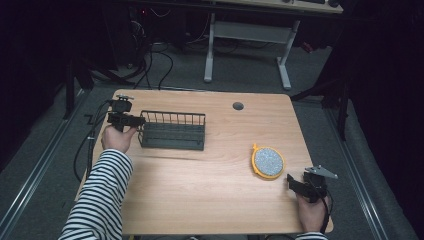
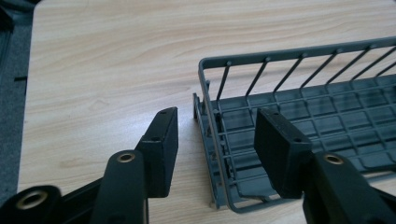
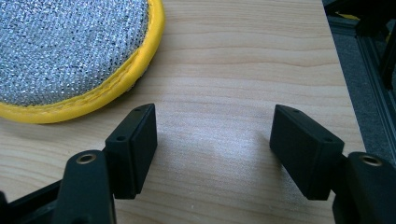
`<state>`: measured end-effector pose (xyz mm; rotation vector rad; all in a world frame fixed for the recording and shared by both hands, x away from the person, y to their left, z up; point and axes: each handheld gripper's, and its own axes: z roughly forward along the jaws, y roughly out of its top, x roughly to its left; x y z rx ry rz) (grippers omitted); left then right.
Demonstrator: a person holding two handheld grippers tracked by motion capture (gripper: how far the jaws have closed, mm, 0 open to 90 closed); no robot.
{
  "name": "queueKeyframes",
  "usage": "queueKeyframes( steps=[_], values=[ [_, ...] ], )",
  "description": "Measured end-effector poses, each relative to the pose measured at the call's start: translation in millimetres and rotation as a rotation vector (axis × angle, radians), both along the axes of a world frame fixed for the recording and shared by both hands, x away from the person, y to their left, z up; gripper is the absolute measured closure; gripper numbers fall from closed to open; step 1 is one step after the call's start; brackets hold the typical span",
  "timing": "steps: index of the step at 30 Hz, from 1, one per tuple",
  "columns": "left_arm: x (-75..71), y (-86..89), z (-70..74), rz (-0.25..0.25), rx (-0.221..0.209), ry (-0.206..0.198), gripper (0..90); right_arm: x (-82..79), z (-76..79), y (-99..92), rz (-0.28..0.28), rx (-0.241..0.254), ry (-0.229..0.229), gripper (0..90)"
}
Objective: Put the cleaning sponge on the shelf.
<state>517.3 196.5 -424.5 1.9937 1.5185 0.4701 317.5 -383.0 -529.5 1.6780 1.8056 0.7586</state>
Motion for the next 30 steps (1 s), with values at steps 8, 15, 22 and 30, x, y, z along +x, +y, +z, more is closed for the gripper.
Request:
queueKeyframes(
  steps=[8,15,22,30],
  values=[
    [7.6,-0.1,-10.5,0.011,0.026,0.028,59.9,0.0,0.0,0.1,-0.001,0.001,0.0,32.2],
    [10.0,-1.0,-15.0,0.006,0.019,0.04,68.8,0.0,0.0,0.1,-0.001,0.001,0.0,32.1],
    [9.3,-6.0,-16.5,-0.017,0.028,0.039,81.7,0.0,0.0,0.1,0.0,0.0,0.0,32.1],
    [7.1,-7.3,-17.0,-0.024,0.026,0.03,82.8,-0.1,0.0,0.2,-0.001,0.002,0.001,32.1]
  ],
)
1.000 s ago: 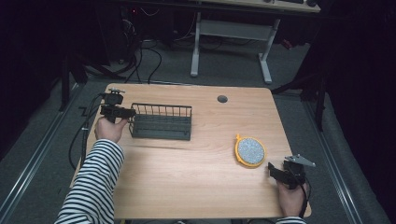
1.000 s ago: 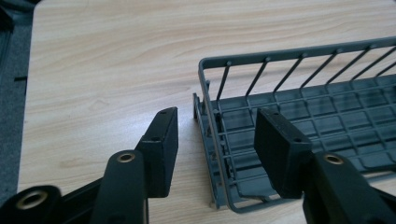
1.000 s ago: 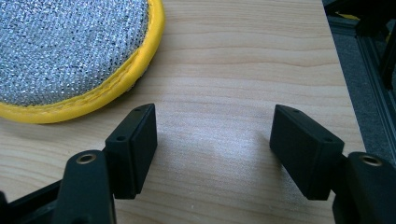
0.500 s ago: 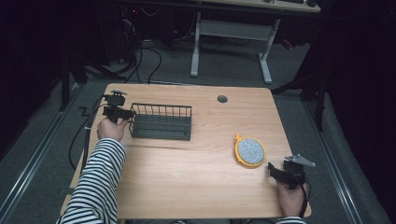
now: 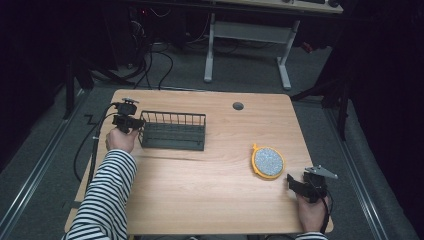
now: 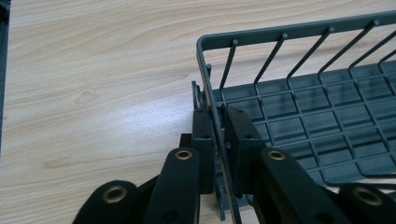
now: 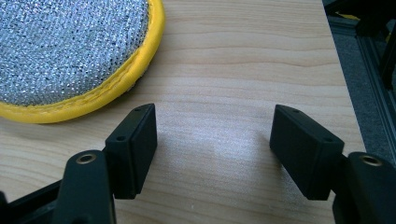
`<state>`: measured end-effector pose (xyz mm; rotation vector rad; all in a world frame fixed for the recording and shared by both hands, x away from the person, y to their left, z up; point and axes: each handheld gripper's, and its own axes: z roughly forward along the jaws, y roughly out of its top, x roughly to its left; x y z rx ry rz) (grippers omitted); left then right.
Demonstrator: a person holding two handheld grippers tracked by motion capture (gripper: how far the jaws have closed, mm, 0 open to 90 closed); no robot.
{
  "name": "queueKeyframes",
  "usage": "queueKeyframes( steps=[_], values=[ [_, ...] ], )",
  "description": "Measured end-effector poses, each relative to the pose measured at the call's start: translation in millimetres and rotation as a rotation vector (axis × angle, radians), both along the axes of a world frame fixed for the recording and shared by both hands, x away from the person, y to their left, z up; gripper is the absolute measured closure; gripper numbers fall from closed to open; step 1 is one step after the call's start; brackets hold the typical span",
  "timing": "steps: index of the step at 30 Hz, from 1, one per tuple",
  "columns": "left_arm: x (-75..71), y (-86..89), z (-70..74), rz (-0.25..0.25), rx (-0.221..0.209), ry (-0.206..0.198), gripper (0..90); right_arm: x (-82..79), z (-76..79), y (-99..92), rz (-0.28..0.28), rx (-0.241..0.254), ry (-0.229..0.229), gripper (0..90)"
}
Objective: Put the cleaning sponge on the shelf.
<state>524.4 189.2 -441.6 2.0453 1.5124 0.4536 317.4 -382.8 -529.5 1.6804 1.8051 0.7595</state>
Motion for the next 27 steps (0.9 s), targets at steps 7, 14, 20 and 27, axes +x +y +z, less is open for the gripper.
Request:
queueKeyframes(
  steps=[7,14,20,27],
  values=[
    [-2.8,-10.1,-0.7,-0.025,-0.029,-0.013,84.3,0.0,0.0,0.0,0.001,-0.001,0.0,32.1],
    [-6.8,-22.1,-1.0,-0.064,-0.053,-0.023,85.7,0.0,0.0,0.0,0.001,0.0,0.0,32.1],
    [-13.8,-33.5,2.2,-0.112,-0.061,-0.03,85.8,0.0,0.0,0.0,0.001,0.0,0.0,32.1],
    [-21.2,-43.8,3.2,-0.164,-0.059,-0.036,85.9,0.0,0.0,0.0,0.002,-0.001,0.0,32.0]
  ],
)
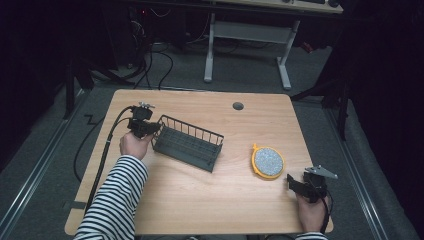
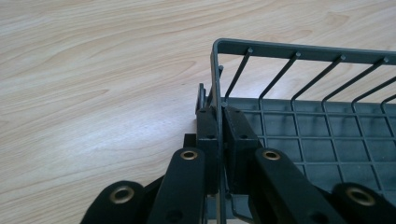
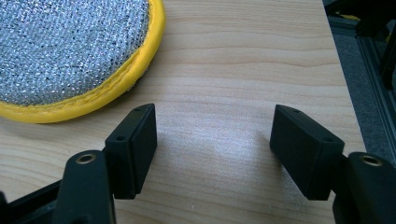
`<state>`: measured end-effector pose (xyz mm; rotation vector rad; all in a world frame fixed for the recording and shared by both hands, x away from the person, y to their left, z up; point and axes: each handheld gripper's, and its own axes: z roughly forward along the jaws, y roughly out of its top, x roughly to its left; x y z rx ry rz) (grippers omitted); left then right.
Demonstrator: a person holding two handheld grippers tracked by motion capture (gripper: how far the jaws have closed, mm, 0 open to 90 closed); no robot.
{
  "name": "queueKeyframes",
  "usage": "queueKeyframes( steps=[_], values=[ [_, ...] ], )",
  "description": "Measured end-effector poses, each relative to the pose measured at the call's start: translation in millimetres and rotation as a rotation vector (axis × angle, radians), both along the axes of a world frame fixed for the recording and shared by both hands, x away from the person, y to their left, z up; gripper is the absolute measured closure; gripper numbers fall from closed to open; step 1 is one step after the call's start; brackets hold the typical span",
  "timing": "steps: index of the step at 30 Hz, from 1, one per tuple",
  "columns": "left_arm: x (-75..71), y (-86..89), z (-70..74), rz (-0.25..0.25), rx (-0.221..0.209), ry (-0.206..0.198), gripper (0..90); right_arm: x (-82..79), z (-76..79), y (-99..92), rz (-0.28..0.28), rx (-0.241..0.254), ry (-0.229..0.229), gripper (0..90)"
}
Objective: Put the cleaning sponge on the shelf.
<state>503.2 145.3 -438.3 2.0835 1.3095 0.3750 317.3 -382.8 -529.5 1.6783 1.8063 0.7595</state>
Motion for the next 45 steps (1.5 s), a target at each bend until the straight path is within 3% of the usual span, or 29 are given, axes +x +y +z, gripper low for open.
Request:
queueKeyframes(
  steps=[8,35,45],
  values=[
    [-7.5,-16.7,1.8,-0.045,-0.027,-0.014,85.9,0.0,0.0,-0.1,0.0,-0.001,0.0,32.0],
    [-28.1,-66.0,1.2,-0.18,-0.038,-0.023,85.9,0.0,0.0,0.0,0.001,-0.001,0.0,32.0],
    [-32.5,-72.7,-4.8,-0.205,-0.047,-0.008,85.8,0.0,0.0,0.0,0.001,0.0,0.0,32.0]
  ],
)
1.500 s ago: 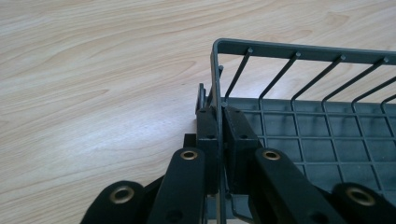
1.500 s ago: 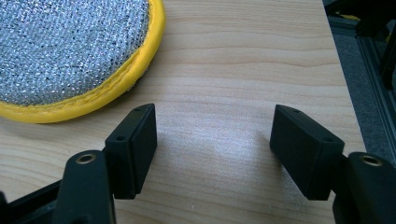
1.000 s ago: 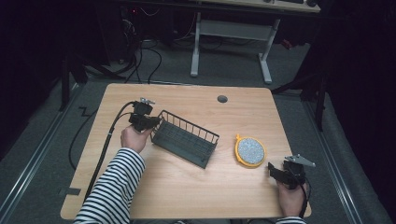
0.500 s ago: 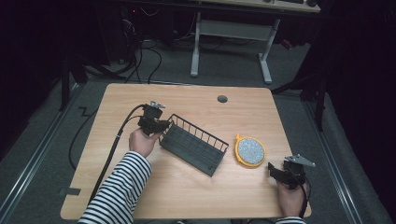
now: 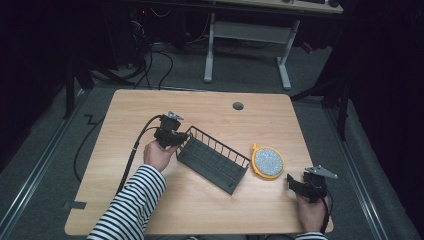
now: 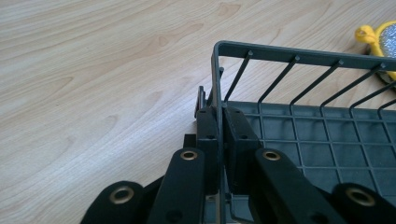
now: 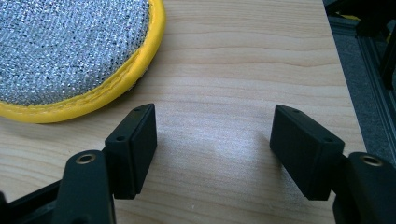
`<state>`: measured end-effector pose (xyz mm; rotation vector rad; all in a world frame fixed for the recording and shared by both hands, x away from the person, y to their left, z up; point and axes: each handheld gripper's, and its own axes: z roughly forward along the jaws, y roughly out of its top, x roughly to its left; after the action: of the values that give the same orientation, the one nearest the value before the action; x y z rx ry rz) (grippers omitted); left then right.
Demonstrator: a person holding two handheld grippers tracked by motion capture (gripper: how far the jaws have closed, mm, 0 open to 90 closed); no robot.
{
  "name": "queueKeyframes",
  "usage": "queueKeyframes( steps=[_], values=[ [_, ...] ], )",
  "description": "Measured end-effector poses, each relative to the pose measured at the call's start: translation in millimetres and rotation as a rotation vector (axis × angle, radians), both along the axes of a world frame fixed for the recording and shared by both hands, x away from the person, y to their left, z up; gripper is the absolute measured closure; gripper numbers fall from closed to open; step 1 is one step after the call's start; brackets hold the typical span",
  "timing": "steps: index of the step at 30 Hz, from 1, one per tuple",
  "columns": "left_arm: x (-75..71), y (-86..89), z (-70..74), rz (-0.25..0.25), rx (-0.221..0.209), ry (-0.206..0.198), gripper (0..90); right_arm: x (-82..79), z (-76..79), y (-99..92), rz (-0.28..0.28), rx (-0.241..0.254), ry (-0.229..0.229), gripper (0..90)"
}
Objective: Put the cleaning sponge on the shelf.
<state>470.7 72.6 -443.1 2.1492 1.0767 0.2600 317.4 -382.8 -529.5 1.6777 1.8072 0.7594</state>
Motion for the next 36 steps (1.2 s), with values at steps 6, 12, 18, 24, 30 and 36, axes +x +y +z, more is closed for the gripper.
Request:
queueKeyframes(
  steps=[6,12,18,24,30,36],
  values=[
    [-1.8,1.3,-3.7,-0.009,-0.004,0.015,85.5,0.0,0.0,0.1,-0.001,0.0,0.0,31.9],
    [-5.0,5.0,1.9,-0.007,-0.027,-0.013,66.3,0.0,0.0,0.1,-0.001,0.001,0.001,32.0],
    [-12.5,24.7,23.1,0.028,-0.086,-0.073,47.9,0.0,0.0,0.0,0.0,0.0,0.0,31.9],
    [-24.8,51.8,35.8,0.074,-0.119,-0.124,42.4,0.0,0.0,0.1,-0.001,0.001,0.001,31.9],
    [-41.2,88.2,35.1,0.159,-0.165,-0.162,39.5,0.0,0.0,0.1,0.0,0.0,0.0,32.0],
    [-56.8,124.9,20.9,0.249,-0.189,-0.154,37.9,0.1,0.0,0.1,-0.001,0.002,0.001,32.1]
  ],
)
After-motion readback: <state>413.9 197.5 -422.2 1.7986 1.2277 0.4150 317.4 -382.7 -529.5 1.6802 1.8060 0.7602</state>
